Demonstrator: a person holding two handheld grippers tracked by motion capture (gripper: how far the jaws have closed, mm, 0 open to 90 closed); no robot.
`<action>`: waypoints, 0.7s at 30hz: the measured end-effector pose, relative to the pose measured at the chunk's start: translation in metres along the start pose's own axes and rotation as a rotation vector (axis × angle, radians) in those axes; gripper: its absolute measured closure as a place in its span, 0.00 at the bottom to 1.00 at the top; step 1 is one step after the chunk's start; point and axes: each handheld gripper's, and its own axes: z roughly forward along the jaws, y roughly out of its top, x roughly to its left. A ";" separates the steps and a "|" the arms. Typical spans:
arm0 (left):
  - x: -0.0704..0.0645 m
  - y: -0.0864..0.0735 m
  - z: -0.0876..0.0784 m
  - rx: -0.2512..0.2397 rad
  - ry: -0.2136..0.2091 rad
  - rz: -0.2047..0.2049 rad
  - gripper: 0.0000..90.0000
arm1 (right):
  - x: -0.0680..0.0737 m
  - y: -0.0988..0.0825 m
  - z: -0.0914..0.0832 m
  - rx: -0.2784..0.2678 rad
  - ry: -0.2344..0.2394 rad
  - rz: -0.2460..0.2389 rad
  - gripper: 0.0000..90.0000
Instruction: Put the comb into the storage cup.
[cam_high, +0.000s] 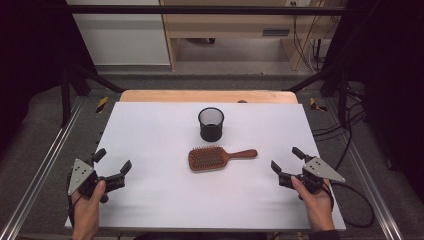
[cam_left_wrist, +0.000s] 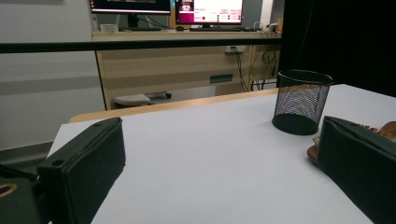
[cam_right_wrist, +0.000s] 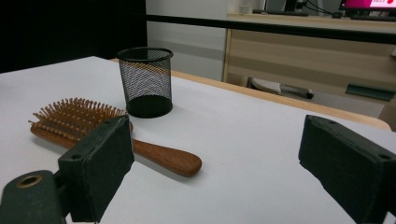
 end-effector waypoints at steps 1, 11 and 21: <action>0.000 0.000 0.000 0.001 0.003 -0.003 0.02 | -0.001 0.000 0.000 0.000 -0.002 0.012 0.11; 0.002 0.000 -0.008 -0.003 0.021 -0.014 0.02 | 0.002 0.004 -0.003 -0.003 -0.017 0.077 0.11; 0.005 -0.001 -0.010 -0.006 0.023 -0.059 0.02 | 0.000 0.006 -0.002 0.013 -0.051 0.131 0.07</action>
